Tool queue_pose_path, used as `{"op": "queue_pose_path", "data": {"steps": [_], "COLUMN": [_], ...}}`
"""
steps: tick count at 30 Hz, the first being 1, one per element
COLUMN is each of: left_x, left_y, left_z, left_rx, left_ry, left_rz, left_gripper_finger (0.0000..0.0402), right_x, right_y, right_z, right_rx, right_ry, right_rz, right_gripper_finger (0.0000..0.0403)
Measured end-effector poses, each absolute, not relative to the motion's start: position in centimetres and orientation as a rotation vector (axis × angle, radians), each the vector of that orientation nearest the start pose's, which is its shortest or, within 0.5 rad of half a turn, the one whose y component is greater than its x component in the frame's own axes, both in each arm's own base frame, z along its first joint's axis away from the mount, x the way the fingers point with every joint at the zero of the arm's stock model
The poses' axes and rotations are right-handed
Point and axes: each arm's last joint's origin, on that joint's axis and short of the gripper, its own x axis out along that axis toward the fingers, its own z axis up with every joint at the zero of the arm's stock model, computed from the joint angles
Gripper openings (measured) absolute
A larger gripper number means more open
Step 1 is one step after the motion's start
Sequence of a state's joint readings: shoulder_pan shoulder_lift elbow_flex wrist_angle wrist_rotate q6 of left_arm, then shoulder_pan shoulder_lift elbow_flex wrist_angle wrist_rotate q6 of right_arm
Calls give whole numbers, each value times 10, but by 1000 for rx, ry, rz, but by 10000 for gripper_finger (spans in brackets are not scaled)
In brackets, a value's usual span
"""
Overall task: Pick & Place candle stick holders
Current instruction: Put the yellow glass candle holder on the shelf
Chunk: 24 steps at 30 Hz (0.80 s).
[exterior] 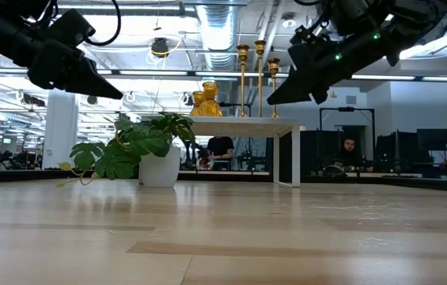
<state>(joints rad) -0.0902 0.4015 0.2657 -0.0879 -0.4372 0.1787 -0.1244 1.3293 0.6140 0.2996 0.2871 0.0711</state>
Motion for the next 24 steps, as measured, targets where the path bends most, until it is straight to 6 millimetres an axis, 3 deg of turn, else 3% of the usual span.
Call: {"op": "queue_pose_path", "data": {"steps": [14, 24], "left_x": [121, 122], "left_y": [-14, -15], "left_z": [212, 215], "left_rx": [173, 169], "left_ry": [201, 170], "left_rz": [-206, -241], "left_gripper_finger": [8, 8], "right_x": [268, 268], "right_y": [-21, -20], "right_z": [206, 206], "right_rx": [20, 20], "right_ry": [402, 402], "right_rz": [-342, -341], "right_gripper_finger": [0, 0]}}
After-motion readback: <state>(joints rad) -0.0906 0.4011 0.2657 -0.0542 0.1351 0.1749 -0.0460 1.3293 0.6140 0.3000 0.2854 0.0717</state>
